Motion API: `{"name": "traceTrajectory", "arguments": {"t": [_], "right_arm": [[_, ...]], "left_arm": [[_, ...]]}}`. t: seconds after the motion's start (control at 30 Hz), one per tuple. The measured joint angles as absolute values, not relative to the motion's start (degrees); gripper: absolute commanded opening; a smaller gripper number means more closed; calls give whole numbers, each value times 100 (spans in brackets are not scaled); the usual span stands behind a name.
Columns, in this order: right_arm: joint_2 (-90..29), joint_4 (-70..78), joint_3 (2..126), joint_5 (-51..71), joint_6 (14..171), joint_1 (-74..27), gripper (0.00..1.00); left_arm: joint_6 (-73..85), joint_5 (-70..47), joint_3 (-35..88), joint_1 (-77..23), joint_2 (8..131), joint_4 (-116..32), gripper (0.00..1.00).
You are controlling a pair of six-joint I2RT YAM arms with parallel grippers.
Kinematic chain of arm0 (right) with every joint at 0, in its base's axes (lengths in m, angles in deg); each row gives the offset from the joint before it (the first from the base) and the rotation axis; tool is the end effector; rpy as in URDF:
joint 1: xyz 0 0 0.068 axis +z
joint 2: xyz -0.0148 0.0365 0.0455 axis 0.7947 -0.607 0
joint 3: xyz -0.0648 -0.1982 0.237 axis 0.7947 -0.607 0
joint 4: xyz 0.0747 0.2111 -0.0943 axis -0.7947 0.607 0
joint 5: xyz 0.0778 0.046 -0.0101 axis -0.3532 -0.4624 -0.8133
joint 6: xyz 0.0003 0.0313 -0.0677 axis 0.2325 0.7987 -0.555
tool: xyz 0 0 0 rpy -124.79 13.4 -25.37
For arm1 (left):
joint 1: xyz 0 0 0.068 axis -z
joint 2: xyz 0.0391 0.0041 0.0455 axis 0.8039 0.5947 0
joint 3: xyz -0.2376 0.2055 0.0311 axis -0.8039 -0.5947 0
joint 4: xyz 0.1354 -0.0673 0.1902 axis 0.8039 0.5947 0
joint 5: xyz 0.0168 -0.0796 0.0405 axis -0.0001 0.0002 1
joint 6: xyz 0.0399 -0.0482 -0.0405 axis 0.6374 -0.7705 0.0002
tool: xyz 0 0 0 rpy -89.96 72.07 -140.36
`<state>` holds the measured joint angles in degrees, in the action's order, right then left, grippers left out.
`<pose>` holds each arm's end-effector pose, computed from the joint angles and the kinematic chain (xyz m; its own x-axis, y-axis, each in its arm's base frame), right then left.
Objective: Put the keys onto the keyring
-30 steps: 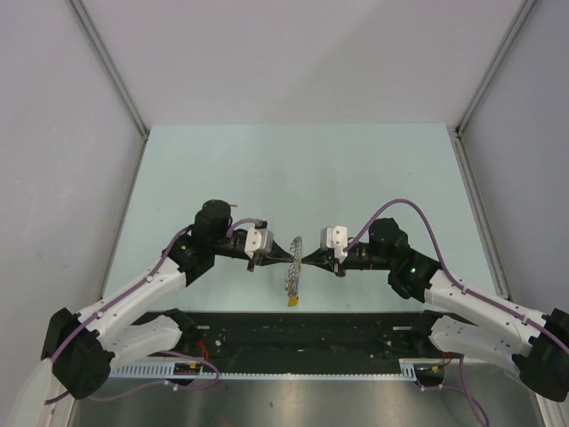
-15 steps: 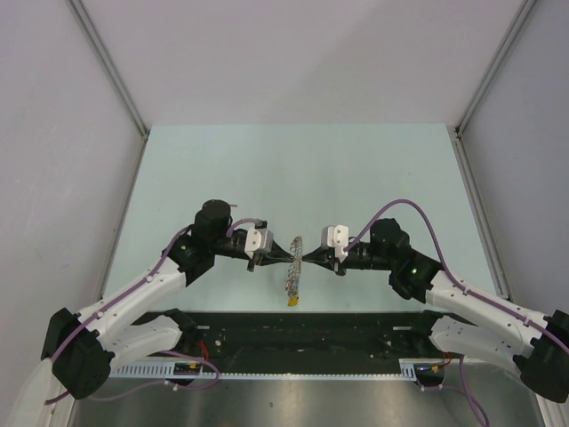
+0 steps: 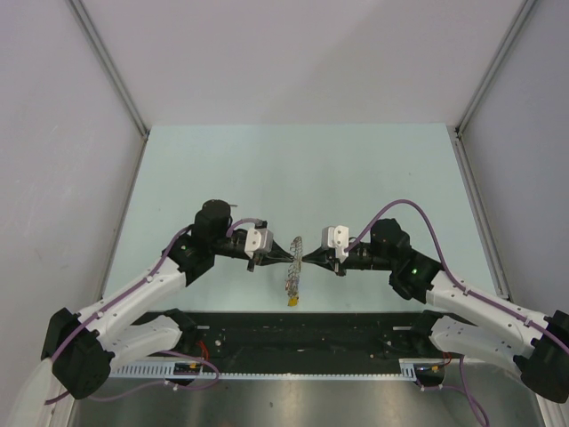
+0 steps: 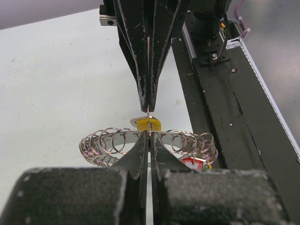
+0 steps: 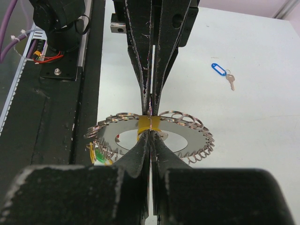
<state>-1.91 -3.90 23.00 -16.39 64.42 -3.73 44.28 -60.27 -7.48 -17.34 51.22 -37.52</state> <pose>0.0973 0.1645 0.3225 0.2492 -0.1776 -0.9520 -0.9614 0.0732 -0.2654 0.1186 -0.1517 0.3167 0.1616 0.1800 -0.9703 0.9830 -0.1166 0.1421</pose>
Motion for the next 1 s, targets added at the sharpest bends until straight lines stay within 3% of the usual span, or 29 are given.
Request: {"name": "traceTrajectory", "arguments": {"t": [1.0], "right_arm": [[-244, -404, 2300, -1484, 6438, -241, 0]], "left_arm": [[4235, -6060, -730, -1734, 5203, -3832, 0]]}}
